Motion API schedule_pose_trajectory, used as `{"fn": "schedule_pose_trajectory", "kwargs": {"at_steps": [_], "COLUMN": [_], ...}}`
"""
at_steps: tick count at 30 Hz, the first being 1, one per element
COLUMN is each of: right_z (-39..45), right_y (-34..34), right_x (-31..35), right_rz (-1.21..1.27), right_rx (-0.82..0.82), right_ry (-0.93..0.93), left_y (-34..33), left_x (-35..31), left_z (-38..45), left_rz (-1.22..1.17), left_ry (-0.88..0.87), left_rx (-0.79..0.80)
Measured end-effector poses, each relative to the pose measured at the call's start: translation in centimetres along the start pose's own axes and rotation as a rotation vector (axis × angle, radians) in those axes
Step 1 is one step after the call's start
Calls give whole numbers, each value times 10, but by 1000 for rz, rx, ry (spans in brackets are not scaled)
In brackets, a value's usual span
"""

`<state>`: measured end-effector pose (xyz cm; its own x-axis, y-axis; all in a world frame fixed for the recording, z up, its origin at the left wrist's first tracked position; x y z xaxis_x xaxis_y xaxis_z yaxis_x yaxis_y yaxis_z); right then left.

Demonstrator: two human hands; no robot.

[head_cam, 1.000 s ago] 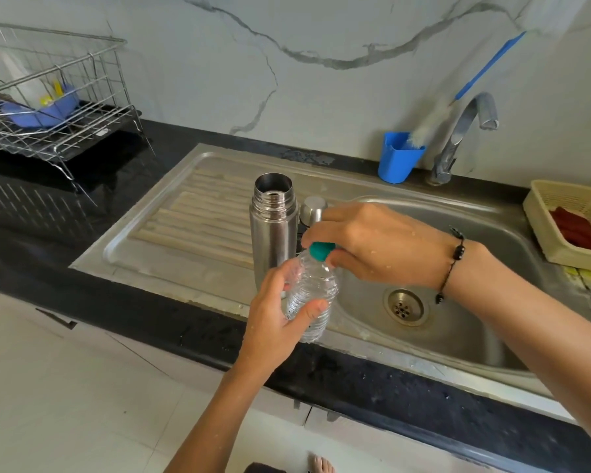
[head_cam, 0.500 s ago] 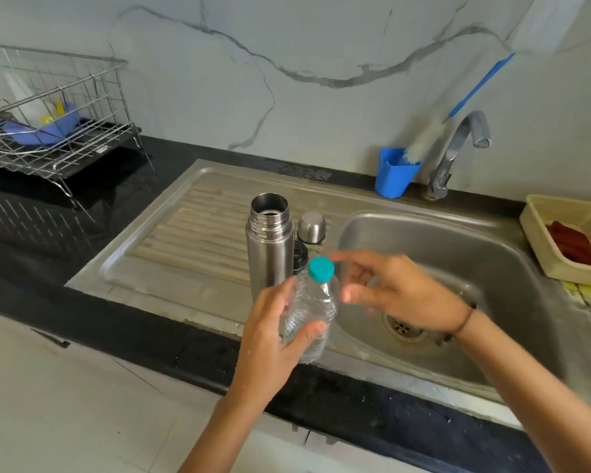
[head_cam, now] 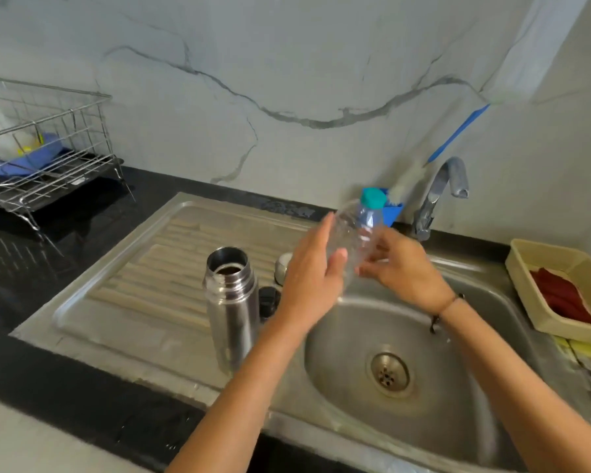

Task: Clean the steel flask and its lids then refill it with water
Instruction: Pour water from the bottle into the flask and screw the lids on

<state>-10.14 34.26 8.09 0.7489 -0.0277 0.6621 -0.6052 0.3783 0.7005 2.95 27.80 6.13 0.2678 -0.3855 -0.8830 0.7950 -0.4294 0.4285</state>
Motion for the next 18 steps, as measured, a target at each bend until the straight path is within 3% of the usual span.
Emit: {"fn": "schedule_pose_trajectory", "kwargs": {"at_steps": [6, 11, 18], "right_z": [141, 217, 267], "right_y": [38, 33, -1], "right_x": [-39, -80, -124], "right_rz": [-142, -216, -221], "right_rx": [-22, 30, 128], "right_ry": [-50, -178, -269], "left_y": [-21, -43, -57], "left_x": [-25, -16, 21], "left_z": [151, 230, 276], "left_rz": [80, 166, 164], "left_ry": [120, 220, 360], "left_rx": [-165, -102, -7]}}
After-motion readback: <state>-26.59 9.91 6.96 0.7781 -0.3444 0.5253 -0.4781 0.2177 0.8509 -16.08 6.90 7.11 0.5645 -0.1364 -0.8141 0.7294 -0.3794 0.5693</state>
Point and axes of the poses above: each hand's wrist, its own z-axis towards the middle knuckle, its own y-axis out of the back of the hand, x = y × z, the point moved 1 cm from there along z, towards the middle knuckle, and after that the axes turned 9 degrees about y, right-handed, at the moved point
